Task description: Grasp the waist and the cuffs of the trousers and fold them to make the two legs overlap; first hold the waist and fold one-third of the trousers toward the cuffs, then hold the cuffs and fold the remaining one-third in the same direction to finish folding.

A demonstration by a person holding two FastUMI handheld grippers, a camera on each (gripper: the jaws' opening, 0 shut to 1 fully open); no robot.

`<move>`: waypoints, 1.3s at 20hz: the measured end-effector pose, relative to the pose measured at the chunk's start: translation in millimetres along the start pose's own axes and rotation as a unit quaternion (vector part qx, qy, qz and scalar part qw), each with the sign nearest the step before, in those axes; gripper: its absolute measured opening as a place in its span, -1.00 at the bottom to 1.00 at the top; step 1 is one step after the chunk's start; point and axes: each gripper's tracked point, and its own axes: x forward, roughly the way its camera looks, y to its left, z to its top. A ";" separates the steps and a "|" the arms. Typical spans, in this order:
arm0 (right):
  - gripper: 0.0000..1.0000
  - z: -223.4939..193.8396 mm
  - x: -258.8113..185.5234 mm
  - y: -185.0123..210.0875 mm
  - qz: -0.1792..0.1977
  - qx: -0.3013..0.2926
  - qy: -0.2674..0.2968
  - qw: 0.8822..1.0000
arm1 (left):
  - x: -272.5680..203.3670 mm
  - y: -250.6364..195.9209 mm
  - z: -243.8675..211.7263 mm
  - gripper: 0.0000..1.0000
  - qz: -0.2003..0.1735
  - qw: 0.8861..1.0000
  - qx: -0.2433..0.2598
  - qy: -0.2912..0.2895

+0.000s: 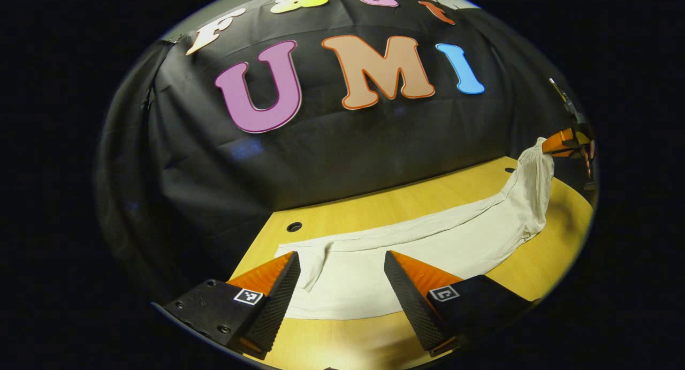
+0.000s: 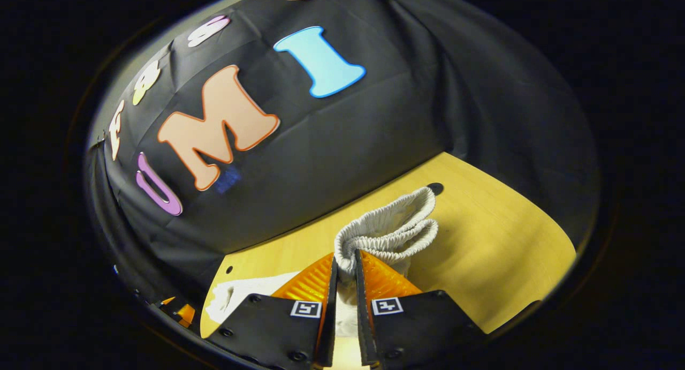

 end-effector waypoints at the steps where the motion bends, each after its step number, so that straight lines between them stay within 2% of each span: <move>1: -0.60 -3.1 0.0 15.2 0.006 -0.004 0.001 1.000 | -2.0 9.2 -3.5 0.92 0.003 1.000 -0.003 0.001; 7: -0.60 -39.3 12.0 90.7 0.037 -0.029 0.020 0.999 | -12.3 65.6 -31.2 0.92 0.023 0.999 -0.017 0.013; 11: -0.60 -84.6 22.5 123.1 0.053 -0.044 0.052 0.996 | -22.8 95.6 -51.6 0.93 0.038 0.999 -0.028 0.025; 17: -0.60 -178.9 42.2 131.4 0.047 -0.080 0.126 0.988 | -29.7 127.7 -81.9 0.93 0.048 0.997 -0.039 0.044; 18: -0.72 -190.0 44.1 130.9 0.044 -0.088 0.138 0.986 | -29.0 132.3 -84.9 0.93 0.049 0.997 -0.043 0.047; 19: -0.60 -203.9 46.5 128.6 0.042 -0.095 0.152 0.983 | -28.2 135.2 -88.5 0.93 0.049 0.997 -0.046 0.049; 20: -0.71 -214.1 46.5 128.2 0.045 -0.096 0.164 0.981 | -25.8 137.9 -90.7 0.93 0.048 0.996 -0.049 0.052; 21: -0.49 -221.6 44.2 131.0 0.047 -0.098 0.173 0.979 | -22.4 140.1 -94.9 0.93 0.046 0.996 -0.051 0.054; 23: -0.33 -227.0 33.0 144.2 0.068 -0.097 0.175 0.977 | -12.7 144.0 -100.2 0.93 0.040 0.996 -0.057 0.058; 26: 0.90 -222.6 26.9 150.9 0.074 -0.108 0.159 0.979 | 6.9 146.6 -107.5 0.92 0.029 0.996 -0.061 0.062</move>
